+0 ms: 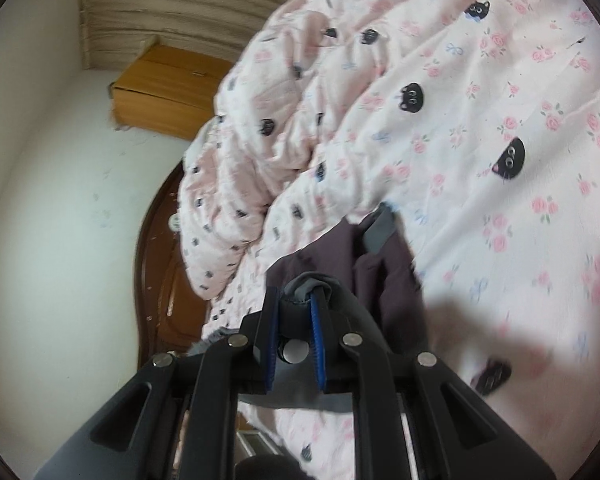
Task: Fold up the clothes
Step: 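Lift the jacket with both grippers and fold it over onto itself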
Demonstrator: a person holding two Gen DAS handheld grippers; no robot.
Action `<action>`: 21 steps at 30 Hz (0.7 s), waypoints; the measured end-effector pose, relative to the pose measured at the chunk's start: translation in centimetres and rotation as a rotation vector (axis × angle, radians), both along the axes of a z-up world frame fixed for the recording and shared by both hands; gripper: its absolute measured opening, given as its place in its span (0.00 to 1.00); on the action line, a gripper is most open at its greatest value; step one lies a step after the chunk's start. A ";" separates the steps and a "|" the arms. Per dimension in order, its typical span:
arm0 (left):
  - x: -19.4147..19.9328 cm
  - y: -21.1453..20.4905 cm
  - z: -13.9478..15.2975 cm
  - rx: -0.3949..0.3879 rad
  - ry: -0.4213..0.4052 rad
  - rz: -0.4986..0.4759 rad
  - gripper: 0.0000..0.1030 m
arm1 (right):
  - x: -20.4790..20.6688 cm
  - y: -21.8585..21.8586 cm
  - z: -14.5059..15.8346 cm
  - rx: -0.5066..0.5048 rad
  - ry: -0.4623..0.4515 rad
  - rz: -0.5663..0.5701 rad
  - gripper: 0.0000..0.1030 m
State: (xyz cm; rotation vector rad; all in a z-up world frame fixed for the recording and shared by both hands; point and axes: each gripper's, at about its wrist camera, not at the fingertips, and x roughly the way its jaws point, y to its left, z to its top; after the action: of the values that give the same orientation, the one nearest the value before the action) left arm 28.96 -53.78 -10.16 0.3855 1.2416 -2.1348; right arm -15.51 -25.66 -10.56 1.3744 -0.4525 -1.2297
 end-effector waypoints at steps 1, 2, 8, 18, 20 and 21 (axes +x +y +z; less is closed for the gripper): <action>-0.5 -0.5 -0.2 0.002 -0.010 0.007 0.06 | -0.4 -0.8 -0.4 0.015 0.001 -0.002 0.15; -0.9 -1.1 -0.4 0.005 -0.018 0.016 0.06 | -0.8 -1.5 -0.7 0.031 0.002 -0.005 0.15; -2.9 -3.2 -3.2 0.017 -0.101 0.058 0.06 | -2.5 -5.7 -3.6 0.148 0.018 -0.022 0.15; -2.1 -4.5 -6.3 0.114 -0.027 0.094 0.11 | -2.4 -8.9 -7.2 0.260 0.069 -0.009 0.15; -1.1 -4.9 -6.4 0.149 0.044 0.111 0.16 | -2.3 -9.1 -7.1 0.264 0.080 -0.012 0.15; -0.5 -5.0 -6.5 0.171 0.073 0.128 0.23 | -2.2 -9.1 -7.0 0.266 0.087 -0.013 0.15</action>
State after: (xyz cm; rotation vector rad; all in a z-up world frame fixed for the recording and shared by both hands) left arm 28.48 -58.83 -16.66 0.2935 1.4570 -1.9566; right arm -17.71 -34.80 -17.58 1.5352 -0.2431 -1.3917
